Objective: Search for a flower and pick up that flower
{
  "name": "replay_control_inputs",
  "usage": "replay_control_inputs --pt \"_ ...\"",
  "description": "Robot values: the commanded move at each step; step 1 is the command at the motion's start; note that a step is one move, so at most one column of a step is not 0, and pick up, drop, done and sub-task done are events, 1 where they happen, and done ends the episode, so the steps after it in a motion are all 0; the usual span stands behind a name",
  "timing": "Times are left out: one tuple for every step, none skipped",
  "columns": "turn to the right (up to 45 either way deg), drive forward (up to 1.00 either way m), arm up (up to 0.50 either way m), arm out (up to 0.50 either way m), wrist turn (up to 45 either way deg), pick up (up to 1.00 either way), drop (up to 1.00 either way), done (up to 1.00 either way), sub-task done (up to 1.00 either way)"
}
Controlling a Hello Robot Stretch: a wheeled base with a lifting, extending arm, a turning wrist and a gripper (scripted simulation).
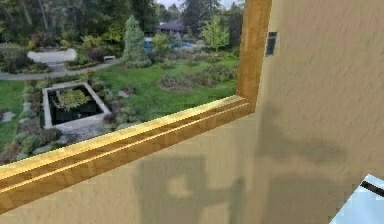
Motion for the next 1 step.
replay_control_inputs --pt "0.0 0.0 0.0 0.0 45.0 0.0 0.0 0.0 0.0"
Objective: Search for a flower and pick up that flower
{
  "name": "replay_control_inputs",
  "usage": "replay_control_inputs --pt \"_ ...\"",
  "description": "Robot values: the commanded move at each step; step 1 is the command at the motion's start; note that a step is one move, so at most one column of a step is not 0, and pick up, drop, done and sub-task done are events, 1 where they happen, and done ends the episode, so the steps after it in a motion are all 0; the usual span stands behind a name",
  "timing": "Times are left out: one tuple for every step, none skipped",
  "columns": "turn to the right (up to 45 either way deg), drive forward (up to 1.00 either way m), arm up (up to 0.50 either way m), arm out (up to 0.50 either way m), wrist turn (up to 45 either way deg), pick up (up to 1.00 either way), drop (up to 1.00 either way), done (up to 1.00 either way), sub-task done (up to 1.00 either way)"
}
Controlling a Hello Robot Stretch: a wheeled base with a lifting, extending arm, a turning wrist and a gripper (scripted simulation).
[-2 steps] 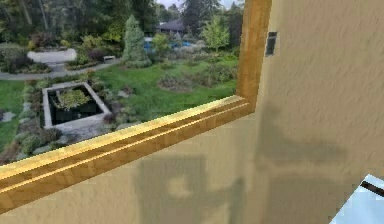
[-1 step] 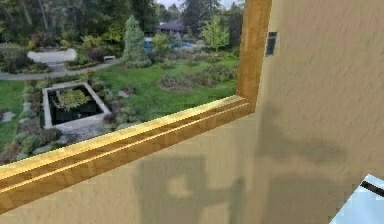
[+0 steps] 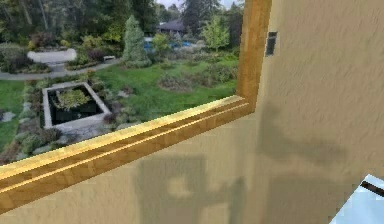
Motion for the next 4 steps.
replay_control_inputs --pt "0.0 0.0 0.0 0.0 45.0 0.0 0.0 0.0 0.0" --pt "0.0 0.0 0.0 0.0 15.0 0.0 0.0 0.0 0.0" --pt "0.0 0.0 -0.08 0.0 0.0 0.0 0.0 0.0 0.0" --pt "0.0 0.0 0.0 0.0 0.0 1.0 0.0 0.0 0.0"
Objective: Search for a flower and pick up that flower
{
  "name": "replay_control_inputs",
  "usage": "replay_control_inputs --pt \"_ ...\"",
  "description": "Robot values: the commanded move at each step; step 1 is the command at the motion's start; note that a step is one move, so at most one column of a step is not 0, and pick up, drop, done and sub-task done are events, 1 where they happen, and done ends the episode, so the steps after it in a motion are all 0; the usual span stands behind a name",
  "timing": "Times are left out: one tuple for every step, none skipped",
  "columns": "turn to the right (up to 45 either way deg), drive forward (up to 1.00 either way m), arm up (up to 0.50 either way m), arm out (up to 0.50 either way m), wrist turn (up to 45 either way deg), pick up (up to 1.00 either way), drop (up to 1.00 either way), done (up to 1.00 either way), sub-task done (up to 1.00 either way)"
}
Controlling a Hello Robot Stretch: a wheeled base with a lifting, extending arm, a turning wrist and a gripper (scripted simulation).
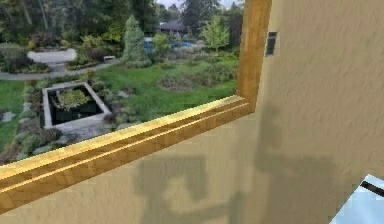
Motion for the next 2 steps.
replay_control_inputs --pt "0.0 0.0 0.08 0.0 0.0 0.0 0.0 0.0 0.0" --pt "0.0 0.0 0.0 0.0 0.0 0.0 0.0 1.0 0.0"
